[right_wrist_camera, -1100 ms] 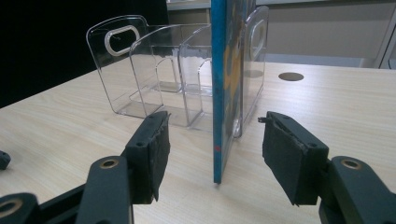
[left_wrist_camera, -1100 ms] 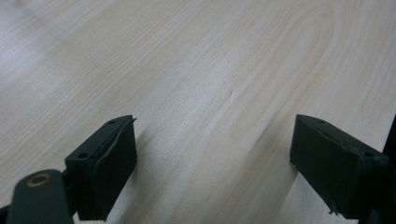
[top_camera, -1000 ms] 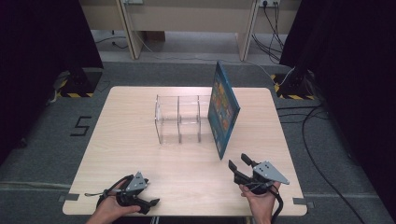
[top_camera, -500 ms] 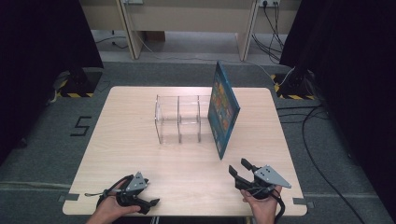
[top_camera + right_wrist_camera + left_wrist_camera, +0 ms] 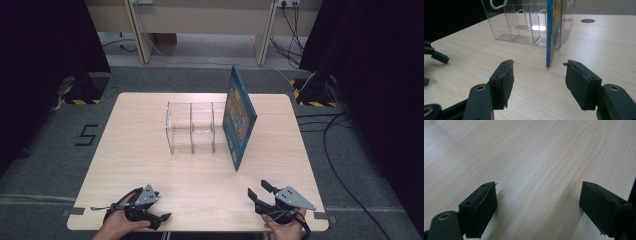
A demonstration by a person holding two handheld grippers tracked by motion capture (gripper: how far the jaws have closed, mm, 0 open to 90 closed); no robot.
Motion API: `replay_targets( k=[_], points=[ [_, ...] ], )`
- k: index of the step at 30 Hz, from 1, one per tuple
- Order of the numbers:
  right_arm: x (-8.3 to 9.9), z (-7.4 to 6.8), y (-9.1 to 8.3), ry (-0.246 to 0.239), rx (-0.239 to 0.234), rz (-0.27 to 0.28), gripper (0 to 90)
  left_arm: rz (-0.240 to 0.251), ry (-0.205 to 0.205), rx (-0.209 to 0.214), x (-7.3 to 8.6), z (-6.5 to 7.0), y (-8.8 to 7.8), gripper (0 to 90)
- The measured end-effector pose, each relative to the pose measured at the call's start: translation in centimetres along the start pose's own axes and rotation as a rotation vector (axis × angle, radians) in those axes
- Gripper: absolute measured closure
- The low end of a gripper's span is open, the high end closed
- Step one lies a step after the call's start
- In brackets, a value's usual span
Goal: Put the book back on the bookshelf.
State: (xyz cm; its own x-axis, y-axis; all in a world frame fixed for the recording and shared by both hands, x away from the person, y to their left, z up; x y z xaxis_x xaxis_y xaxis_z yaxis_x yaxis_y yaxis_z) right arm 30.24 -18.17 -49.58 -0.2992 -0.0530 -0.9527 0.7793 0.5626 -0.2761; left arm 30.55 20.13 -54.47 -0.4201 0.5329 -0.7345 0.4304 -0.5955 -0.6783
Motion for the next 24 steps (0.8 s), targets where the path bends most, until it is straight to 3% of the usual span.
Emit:
replay_targets(
  k=[24],
  points=[
    [2.3, 0.0, -2.3, 0.009, -0.010, -0.121, 39.5, 0.001, 0.002, 0.000, 0.0, 0.0, 0.0, 13.6]
  ],
)
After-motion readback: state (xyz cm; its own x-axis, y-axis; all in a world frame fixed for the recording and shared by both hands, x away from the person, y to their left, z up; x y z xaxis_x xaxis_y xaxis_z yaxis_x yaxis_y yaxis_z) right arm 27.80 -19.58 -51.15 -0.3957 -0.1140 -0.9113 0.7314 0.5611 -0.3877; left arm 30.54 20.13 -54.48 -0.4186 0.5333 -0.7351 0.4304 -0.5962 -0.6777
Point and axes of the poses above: each handheld gripper's, and its own axes: y roughly forward along the jaws, x roughly out of its underside, z roughly to its right, the point moved 4 cm from there along y, roughly forward along the jaws, and after that the axes turned 4 degrees about z, right-handed, at the moved point
